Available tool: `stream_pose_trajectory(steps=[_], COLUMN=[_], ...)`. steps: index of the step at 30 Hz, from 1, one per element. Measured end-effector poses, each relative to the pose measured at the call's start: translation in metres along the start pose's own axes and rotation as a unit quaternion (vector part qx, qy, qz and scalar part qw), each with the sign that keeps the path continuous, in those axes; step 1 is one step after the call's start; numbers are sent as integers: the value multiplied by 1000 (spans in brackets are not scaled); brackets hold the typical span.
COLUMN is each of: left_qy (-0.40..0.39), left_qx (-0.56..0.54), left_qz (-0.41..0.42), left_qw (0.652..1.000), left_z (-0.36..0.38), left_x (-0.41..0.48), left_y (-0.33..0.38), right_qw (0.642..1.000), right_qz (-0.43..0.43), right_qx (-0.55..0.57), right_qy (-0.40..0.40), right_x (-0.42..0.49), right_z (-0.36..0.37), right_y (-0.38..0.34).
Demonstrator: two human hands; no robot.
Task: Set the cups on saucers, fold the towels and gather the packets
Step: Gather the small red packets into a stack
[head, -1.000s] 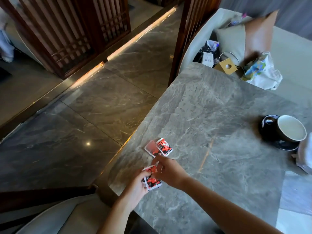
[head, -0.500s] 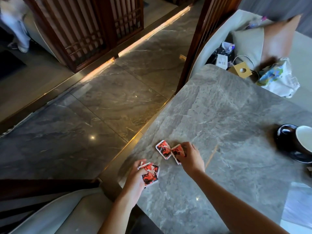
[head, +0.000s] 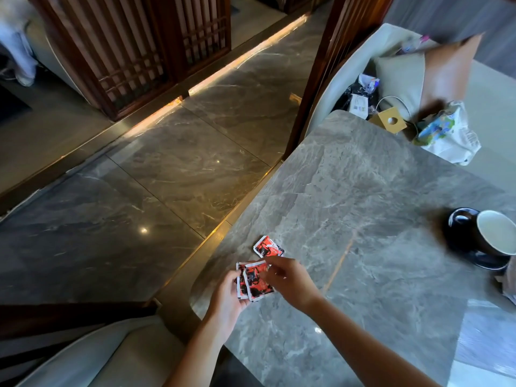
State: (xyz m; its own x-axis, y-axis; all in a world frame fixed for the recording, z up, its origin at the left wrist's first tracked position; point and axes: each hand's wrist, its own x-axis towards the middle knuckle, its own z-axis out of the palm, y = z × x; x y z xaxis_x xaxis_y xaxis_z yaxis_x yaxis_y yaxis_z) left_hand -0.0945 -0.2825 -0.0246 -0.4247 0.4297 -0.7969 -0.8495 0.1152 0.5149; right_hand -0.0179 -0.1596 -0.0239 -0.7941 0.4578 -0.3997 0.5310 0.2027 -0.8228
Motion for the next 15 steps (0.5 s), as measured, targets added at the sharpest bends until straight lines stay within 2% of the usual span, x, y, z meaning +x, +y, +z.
stream_pose_trajectory(steps=[3, 5, 6, 8, 10, 12, 15], left_qy=[-3, -13, -9, 9, -12, -42, -40], left_qx=[31, 56, 50, 11, -41, -87, -116], left_qz=[25, 50, 49, 29, 11, 7, 2], left_qw=[999, 997, 998, 999, 999, 995, 992], left_z=[-7, -11, -13, -18, -21, -23, -24], left_x=[4, 5, 5, 6, 7, 6, 7], left_y=[-2, -1, 0, 2, 3, 3, 3], right_qw=[1000, 999, 1000, 997, 983, 974, 963], right_qz=[-12, -12, 0, 22, 35, 45, 38], right_qx=[-29, -9, 16, 3, -76, -153, -255], right_qy=[-3, -38, -25, 81, 166, 159, 83], right_x=[-1, 2, 7, 24, 38, 46, 48], right_z=[12, 15, 15, 11, 4, 0, -1], right_y=[-10, -14, -14, -9, -3, 5, 9])
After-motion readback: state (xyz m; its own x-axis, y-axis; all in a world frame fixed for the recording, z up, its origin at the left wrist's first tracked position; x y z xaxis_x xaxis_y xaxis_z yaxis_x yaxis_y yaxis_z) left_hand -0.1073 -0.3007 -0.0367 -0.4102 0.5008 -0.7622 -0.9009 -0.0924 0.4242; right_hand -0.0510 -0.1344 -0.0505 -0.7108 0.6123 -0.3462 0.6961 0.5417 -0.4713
